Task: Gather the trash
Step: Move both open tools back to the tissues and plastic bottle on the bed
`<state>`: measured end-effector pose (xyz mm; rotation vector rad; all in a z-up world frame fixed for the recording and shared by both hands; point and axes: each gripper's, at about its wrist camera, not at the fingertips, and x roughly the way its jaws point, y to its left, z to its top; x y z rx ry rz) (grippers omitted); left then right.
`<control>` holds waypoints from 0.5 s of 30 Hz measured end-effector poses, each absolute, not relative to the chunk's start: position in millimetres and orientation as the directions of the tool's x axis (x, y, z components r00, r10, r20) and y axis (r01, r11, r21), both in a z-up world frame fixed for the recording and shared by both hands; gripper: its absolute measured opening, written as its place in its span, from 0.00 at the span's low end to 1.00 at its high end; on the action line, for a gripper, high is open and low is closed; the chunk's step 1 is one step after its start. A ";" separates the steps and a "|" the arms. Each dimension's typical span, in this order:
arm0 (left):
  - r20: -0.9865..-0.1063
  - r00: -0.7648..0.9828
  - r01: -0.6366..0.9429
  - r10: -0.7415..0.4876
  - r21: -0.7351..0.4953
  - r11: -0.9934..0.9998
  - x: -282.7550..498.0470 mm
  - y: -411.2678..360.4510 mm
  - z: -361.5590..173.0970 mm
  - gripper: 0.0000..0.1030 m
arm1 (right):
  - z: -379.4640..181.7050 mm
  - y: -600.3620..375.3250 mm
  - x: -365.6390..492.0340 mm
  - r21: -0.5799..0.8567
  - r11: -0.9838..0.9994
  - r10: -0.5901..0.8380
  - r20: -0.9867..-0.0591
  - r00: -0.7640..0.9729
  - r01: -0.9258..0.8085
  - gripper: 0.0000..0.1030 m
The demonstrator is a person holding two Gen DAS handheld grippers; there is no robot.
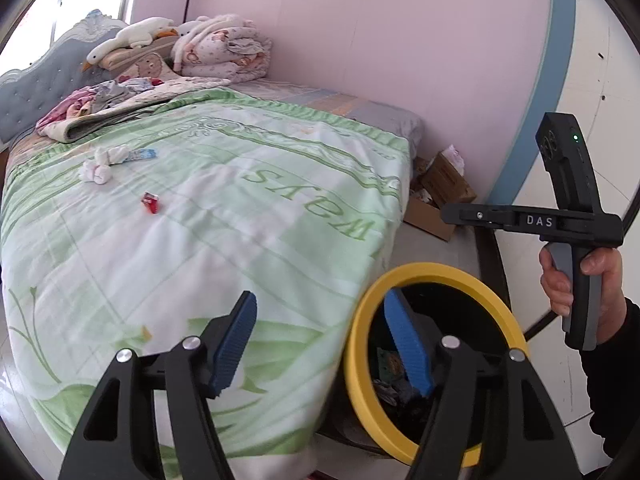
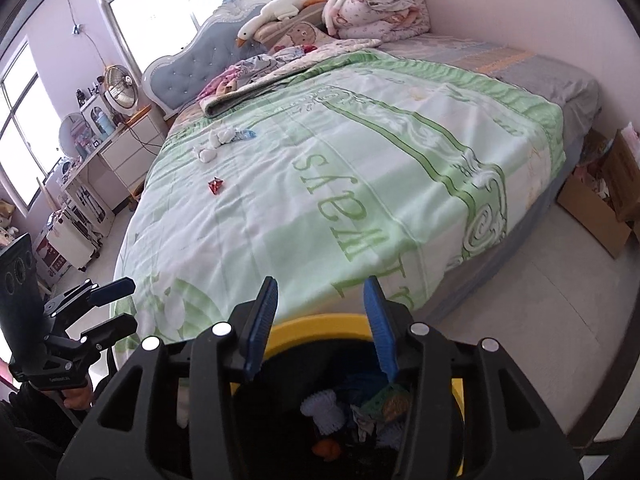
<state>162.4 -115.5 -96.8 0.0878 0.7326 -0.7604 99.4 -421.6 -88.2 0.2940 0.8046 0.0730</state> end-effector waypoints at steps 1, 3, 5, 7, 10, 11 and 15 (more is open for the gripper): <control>-0.629 0.508 0.638 -0.588 -0.184 0.747 170.8 -108.6 -95.3 0.65 | -86.3 -417.1 110.4 0.286 0.958 0.186 -0.692 0.697 0.028 0.42; -0.622 0.535 0.602 -0.572 -0.195 0.774 187.4 -94.7 -93.6 0.67 | -83.3 -407.0 134.6 0.268 0.963 0.192 -0.679 0.708 -0.004 0.47; -0.617 0.562 0.563 -0.551 -0.203 0.801 204.0 -81.3 -91.9 0.70 | -83.1 -398.0 160.2 0.266 0.963 0.207 -0.669 0.714 -0.029 0.52; -0.612 0.594 0.524 -0.522 -0.199 0.828 220.1 -69.1 -90.5 0.72 | -83.8 -388.3 188.0 0.275 0.959 0.240 -0.663 0.709 -0.067 0.53; -0.605 0.629 0.470 -0.489 -0.205 0.858 246.2 -49.4 -89.0 0.76 | -85.4 -371.2 229.4 0.240 0.964 0.246 -0.663 0.707 -0.111 0.56; -0.604 0.639 0.451 -0.477 -0.208 0.868 255.4 -43.3 -89.2 0.77 | -85.9 -365.1 241.7 0.235 0.964 0.254 -0.662 0.705 -0.127 0.56; -0.605 0.672 0.378 -0.427 -0.216 0.900 294.0 -19.0 -91.9 0.80 | -91.0 -338.8 295.5 0.185 0.968 0.252 -0.676 0.693 -0.171 0.58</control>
